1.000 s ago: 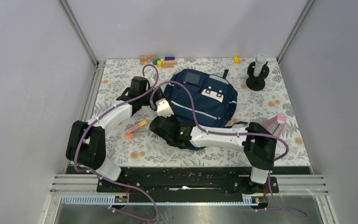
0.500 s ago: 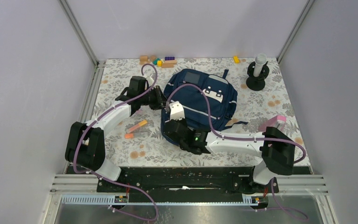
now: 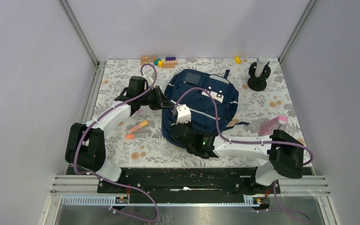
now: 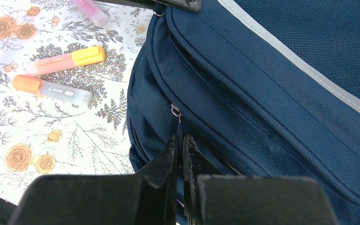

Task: Pack the student bag
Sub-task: Zip the student bag at the center of the board.

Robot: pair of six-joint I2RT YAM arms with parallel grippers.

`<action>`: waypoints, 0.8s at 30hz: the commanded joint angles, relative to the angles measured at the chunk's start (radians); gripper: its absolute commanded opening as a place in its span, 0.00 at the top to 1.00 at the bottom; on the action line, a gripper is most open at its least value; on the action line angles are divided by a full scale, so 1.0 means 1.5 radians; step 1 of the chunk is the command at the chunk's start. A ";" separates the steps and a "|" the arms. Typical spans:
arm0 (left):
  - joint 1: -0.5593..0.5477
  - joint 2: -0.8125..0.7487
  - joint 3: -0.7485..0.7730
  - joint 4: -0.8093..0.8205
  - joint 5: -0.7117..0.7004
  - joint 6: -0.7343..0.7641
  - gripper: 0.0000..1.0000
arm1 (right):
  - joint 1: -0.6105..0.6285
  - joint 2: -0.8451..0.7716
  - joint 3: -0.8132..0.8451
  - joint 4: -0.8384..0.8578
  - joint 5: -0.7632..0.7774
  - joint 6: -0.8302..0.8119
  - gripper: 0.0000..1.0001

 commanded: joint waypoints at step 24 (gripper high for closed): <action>0.045 -0.049 0.008 0.040 0.020 0.002 1.00 | -0.047 -0.141 -0.170 -0.002 0.022 0.027 1.00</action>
